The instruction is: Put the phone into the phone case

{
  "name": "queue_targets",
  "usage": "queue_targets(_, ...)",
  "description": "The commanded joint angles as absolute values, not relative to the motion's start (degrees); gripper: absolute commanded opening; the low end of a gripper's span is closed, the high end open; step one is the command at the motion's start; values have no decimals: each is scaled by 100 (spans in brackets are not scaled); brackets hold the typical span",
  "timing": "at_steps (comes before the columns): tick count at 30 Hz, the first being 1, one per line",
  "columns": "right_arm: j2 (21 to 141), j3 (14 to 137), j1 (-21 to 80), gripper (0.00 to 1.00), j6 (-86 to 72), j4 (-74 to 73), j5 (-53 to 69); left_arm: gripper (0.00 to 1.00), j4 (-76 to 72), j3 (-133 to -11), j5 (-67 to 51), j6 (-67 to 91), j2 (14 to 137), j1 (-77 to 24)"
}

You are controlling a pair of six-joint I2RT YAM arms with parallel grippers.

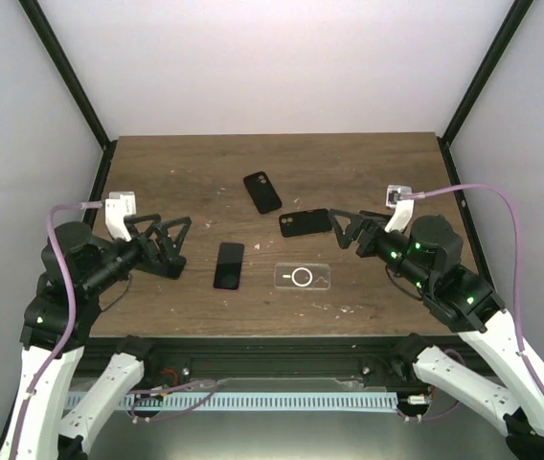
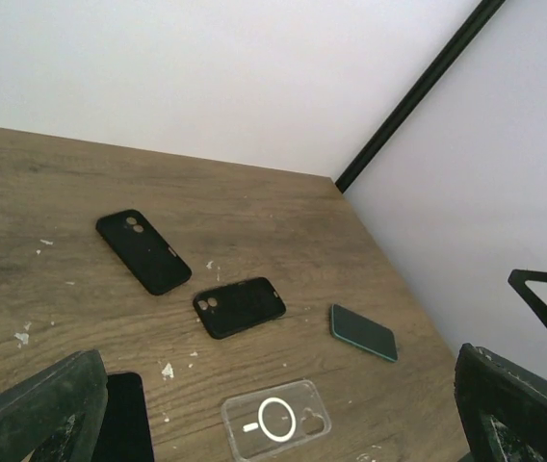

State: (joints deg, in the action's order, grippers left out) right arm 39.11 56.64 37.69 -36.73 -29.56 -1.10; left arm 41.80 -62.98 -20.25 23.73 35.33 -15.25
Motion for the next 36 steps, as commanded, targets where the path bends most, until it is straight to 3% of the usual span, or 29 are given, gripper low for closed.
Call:
queue_targets(1,3911,5757,3823,100,-3665,-2887,-87,100,4138,-6286,-2043,2287,3551,-1507)
queue_targets(12,3775,5433,3828,100,-3857,-2731,45,100,4416,-5907,-1291,2294,4008,-1503)
queue_targets(21,4273,5215,3823,100,-5235,-3100,710,86,4053,-5323,-807,2581,5359,-1506)
queue_targets(26,4557,4813,3823,99,-5894,-2961,839,86,3716,-5014,-409,2796,6184,-1603)
queue_targets(29,4711,4613,3828,98,-6430,-3086,699,93,3671,-4994,-382,2880,6651,-1677)
queue_targets(33,5093,4278,3840,94,-7161,-3237,769,93,3296,-4753,-618,2878,6956,-1687)
queue_targets(36,5394,3928,3870,85,-7144,-2738,1023,92,2876,-4528,-965,2895,7082,-1687)
